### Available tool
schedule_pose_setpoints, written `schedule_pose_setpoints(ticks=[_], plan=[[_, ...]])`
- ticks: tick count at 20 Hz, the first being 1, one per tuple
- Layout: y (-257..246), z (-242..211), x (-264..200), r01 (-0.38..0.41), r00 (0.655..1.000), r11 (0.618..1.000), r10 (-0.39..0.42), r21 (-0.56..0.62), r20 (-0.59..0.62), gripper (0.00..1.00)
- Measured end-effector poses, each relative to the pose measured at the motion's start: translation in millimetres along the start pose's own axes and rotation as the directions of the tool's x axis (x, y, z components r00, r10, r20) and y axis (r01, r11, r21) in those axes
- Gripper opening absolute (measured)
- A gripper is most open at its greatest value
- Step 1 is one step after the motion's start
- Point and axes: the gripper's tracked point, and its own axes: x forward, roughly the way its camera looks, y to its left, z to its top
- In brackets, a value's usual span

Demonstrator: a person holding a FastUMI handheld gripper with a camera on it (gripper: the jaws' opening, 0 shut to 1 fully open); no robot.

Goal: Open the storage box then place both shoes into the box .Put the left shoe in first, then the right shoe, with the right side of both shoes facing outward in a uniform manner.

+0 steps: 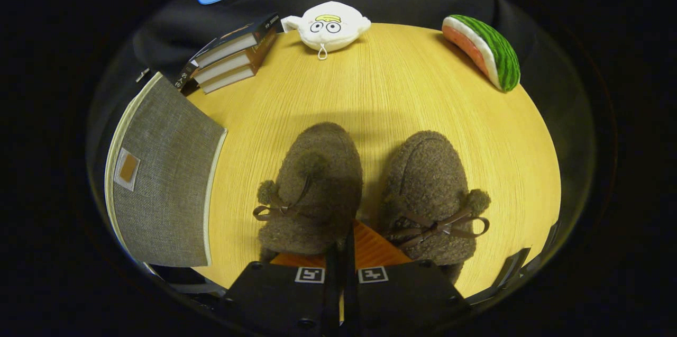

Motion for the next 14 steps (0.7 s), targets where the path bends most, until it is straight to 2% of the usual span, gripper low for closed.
schedule_pose_setpoints(ticks=[6, 10, 14], plan=[[9, 8, -16, -0.043, 0.999, 0.999, 0.044, -0.033, 0.031, 0.05], [30, 24, -53, -0.121, 0.990, 0.992, 0.123, -0.025, 0.077, 0.05], [55, 54, -94, -0.167, 0.979, 0.986, 0.165, 0.005, 0.119, 0.05]])
